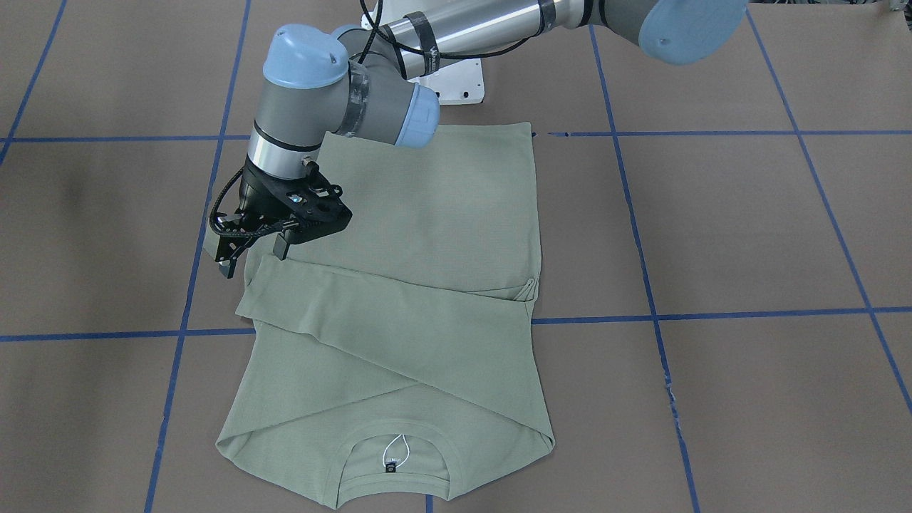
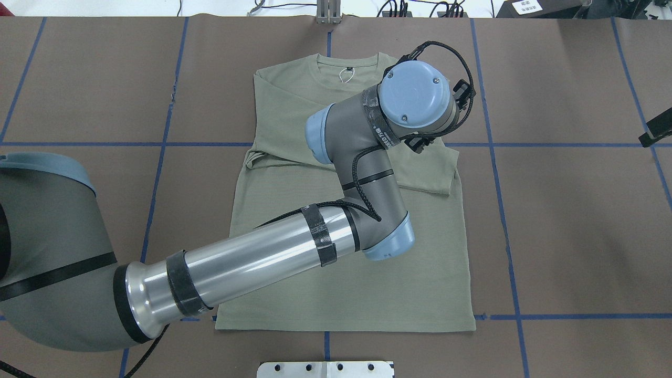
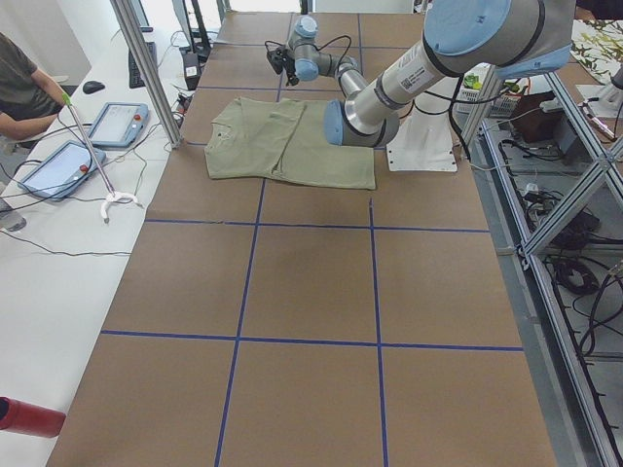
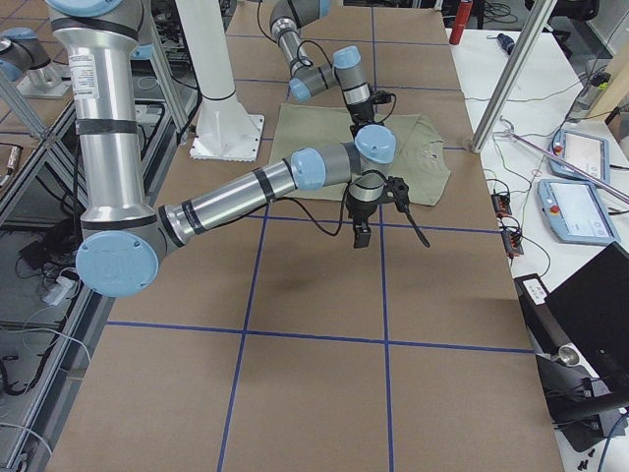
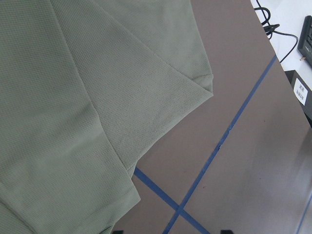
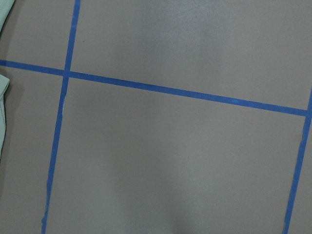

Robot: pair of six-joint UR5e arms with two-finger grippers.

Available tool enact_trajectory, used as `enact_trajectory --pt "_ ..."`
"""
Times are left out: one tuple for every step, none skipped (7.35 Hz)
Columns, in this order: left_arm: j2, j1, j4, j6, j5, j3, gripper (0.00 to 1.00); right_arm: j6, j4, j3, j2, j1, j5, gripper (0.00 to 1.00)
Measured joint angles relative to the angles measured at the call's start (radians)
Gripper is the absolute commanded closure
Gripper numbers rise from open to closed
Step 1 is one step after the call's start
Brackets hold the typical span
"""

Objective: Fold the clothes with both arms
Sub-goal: 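Release the sleeve and draw the left gripper back beside the shirt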

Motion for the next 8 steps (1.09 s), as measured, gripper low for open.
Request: enact_trajectory --pt "0.064 -0.011 0.042 0.053 -0.009 -0.094 0.0 0.014 0.017 0.004 0.002 -0.001 0.004 0.0" --pt "0.175 -0.025 0.129 0.118 -0.033 -0.269 0.0 0.064 0.06 0.007 0.001 -0.003 0.008 0.0" --pt "0.305 -0.034 0.234 0.196 -0.055 -0.465 0.0 0.132 0.107 0.016 -0.004 -0.01 0.014 0.0" --pt "0.434 -0.039 0.339 0.286 -0.071 -0.655 0.01 0.2 0.149 0.036 -0.019 -0.032 0.019 0.0" --pt "0.529 -0.042 0.438 0.371 -0.09 -0.799 0.01 0.269 0.196 0.058 -0.042 -0.071 0.017 0.0" --pt "0.582 -0.043 0.523 0.453 -0.104 -0.878 0.01 0.349 0.259 0.069 -0.062 -0.115 0.009 0.0" --pt "0.624 -0.043 0.579 0.545 -0.117 -0.928 0.01 0.443 0.325 0.074 -0.075 -0.165 -0.008 0.0" --pt "0.681 -0.045 0.603 0.639 -0.133 -0.982 0.01 0.543 0.386 0.077 -0.08 -0.226 -0.04 0.0"
